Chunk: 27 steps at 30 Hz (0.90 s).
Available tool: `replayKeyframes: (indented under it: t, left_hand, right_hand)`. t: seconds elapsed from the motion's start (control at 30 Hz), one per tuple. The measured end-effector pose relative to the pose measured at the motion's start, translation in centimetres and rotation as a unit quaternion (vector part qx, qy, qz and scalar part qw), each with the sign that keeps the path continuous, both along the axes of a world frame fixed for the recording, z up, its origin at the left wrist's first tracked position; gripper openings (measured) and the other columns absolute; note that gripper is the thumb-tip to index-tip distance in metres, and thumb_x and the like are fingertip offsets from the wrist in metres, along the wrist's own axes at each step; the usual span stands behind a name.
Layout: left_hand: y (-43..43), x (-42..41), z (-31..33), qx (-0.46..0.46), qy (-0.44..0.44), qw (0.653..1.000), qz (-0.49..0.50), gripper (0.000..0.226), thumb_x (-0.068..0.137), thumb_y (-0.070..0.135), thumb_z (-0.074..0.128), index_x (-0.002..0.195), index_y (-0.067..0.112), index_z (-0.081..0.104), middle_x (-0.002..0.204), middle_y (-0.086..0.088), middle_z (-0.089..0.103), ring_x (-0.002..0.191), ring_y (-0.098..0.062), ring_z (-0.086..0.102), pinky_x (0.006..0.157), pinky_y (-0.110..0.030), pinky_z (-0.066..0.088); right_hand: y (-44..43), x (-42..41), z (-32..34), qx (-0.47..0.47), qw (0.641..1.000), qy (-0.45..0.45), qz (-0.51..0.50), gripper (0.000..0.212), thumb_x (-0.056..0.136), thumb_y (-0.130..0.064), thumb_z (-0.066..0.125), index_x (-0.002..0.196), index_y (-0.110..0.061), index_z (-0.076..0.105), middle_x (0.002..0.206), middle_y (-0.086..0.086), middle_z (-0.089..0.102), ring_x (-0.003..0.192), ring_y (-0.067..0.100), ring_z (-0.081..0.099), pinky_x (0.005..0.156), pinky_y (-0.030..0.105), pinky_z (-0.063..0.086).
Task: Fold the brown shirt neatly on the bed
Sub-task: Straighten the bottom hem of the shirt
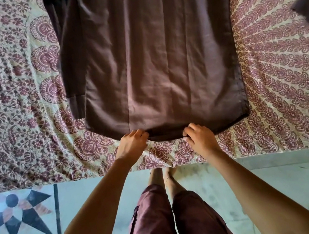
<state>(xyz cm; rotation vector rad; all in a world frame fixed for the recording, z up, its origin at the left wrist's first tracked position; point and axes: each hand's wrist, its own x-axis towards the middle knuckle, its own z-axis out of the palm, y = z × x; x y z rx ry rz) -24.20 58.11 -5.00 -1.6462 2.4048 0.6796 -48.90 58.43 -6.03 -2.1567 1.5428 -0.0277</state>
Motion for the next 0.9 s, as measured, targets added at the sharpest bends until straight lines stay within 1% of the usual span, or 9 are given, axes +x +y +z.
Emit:
replayKeyframes:
  t: [0.1, 0.17, 0.3, 0.43, 0.53, 0.6, 0.73, 0.83, 0.9]
  left_hand:
    - [-2.0, 0.3, 1.2, 0.083, 0.029, 0.992, 0.095, 0.029, 0.080, 0.015, 0.056, 0.108, 0.020, 0.062, 0.101, -0.007, 0.067, 0.088, -0.030, 0.064, 0.072, -0.036, 0.052]
    - [-3.9, 1.0, 2.3, 0.112, 0.077, 0.982, 0.134, 0.032, 0.082, 0.017, 0.057, 0.113, 0.022, 0.060, 0.096, -0.007, 0.069, 0.085, -0.028, 0.065, 0.073, -0.033, 0.050]
    - [-7.8, 2.0, 4.2, 0.077, 0.194, 0.964, 0.167, 0.017, 0.079, 0.017, 0.064, 0.096, 0.016, 0.068, 0.081, -0.004, 0.069, 0.072, -0.021, 0.065, 0.068, -0.031, 0.051]
    - [-11.2, 1.6, 4.2, 0.133, 0.262, 0.924, 0.244, 0.008, 0.082, 0.015, 0.069, 0.089, 0.020, 0.070, 0.066, 0.018, 0.065, 0.061, 0.016, 0.054, 0.066, -0.006, 0.043]
    - [-12.7, 1.7, 3.9, 0.238, 0.300, 0.877, 0.290, 0.005, 0.083, 0.016, 0.068, 0.086, 0.020, 0.069, 0.065, 0.019, 0.064, 0.060, 0.012, 0.054, 0.067, -0.009, 0.042]
    - [-13.0, 1.9, 3.7, 0.300, 0.291, 0.854, 0.310, 0.004, 0.086, 0.016, 0.066, 0.084, 0.020, 0.068, 0.073, 0.007, 0.063, 0.059, 0.007, 0.055, 0.064, -0.014, 0.044]
    - [-13.4, 1.0, 2.8, 0.080, 0.191, 0.929, 0.306, 0.011, 0.086, 0.018, 0.062, 0.095, 0.018, 0.068, 0.088, -0.005, 0.070, 0.075, -0.014, 0.064, 0.075, -0.027, 0.047]
    - [-13.1, 0.0, 2.6, -0.097, 0.130, 0.940, 0.301, 0.014, 0.087, 0.017, 0.054, 0.101, 0.013, 0.058, 0.089, -0.008, 0.070, 0.082, -0.034, 0.063, 0.067, -0.037, 0.046]
    - [-12.9, -0.1, 1.8, -0.108, 0.137, 0.949, 0.262, 0.016, 0.085, 0.010, 0.048, 0.097, 0.012, 0.059, 0.092, -0.013, 0.067, 0.081, -0.038, 0.062, 0.065, -0.038, 0.045]
  right_hand:
    - [-1.0, -0.3, 1.2, 0.095, 0.983, -0.096, -0.122, 0.006, 0.084, -0.020, 0.063, 0.085, -0.015, 0.060, 0.074, -0.001, 0.063, 0.065, 0.021, 0.061, 0.055, 0.031, 0.044]
    - [-2.7, -0.4, 2.5, 0.065, 0.976, -0.116, -0.173, 0.009, 0.086, -0.027, 0.059, 0.084, -0.018, 0.061, 0.063, -0.003, 0.063, 0.056, 0.020, 0.060, 0.050, 0.027, 0.040]
    - [-6.7, 0.1, 4.5, -0.099, 0.971, -0.103, -0.189, 0.011, 0.084, -0.027, 0.060, 0.087, -0.017, 0.064, 0.073, -0.003, 0.069, 0.067, 0.019, 0.064, 0.054, 0.024, 0.037]
    - [-10.7, 0.4, 4.4, -0.149, 0.964, -0.142, -0.166, 0.005, 0.082, -0.006, 0.053, 0.083, -0.010, 0.056, 0.074, 0.002, 0.064, 0.071, 0.027, 0.059, 0.062, 0.035, 0.043]
    - [-12.4, 0.2, 4.0, -0.121, 0.980, -0.102, -0.122, 0.027, 0.074, 0.002, 0.044, 0.078, -0.017, 0.063, 0.080, 0.000, 0.065, 0.077, 0.032, 0.056, 0.070, 0.041, 0.042]
    - [-12.6, 0.3, 3.7, -0.123, 0.986, -0.051, -0.099, 0.035, 0.074, 0.003, 0.047, 0.095, -0.017, 0.068, 0.097, 0.002, 0.067, 0.086, 0.033, 0.056, 0.073, 0.039, 0.041]
    - [-11.1, 1.1, 2.8, -0.098, 0.992, 0.059, -0.048, 0.064, 0.080, -0.008, 0.059, 0.140, -0.009, 0.036, 0.148, 0.011, 0.034, 0.126, 0.035, 0.040, 0.098, 0.047, 0.035]
    - [-8.9, 1.5, 2.2, -0.084, 0.988, 0.114, -0.057, 0.082, 0.076, -0.012, 0.066, 0.146, -0.013, 0.023, 0.153, 0.023, 0.011, 0.139, 0.039, 0.019, 0.110, 0.051, 0.022]
    - [-7.2, 1.4, 1.7, -0.116, 0.988, 0.098, -0.008, 0.074, 0.071, -0.009, 0.067, 0.138, -0.013, 0.036, 0.147, 0.025, 0.025, 0.132, 0.040, 0.033, 0.103, 0.050, 0.032]
